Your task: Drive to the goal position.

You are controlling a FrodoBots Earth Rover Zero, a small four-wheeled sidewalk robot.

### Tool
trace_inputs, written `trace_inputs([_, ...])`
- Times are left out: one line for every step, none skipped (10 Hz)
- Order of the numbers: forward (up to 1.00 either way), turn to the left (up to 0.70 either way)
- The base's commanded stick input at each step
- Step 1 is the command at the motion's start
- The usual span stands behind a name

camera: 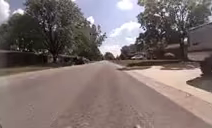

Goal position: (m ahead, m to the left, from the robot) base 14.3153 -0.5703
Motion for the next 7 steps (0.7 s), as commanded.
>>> trace_inputs([0.7, 0.0])
trace_inputs([0.7, 0.0])
trace_inputs([0.7, 0.0])
trace_inputs([0.7, 0.0])
trace_inputs([0.7, 0.0])
trace_inputs([0.7, 0.0])
trace_inputs([0.7, 0.0])
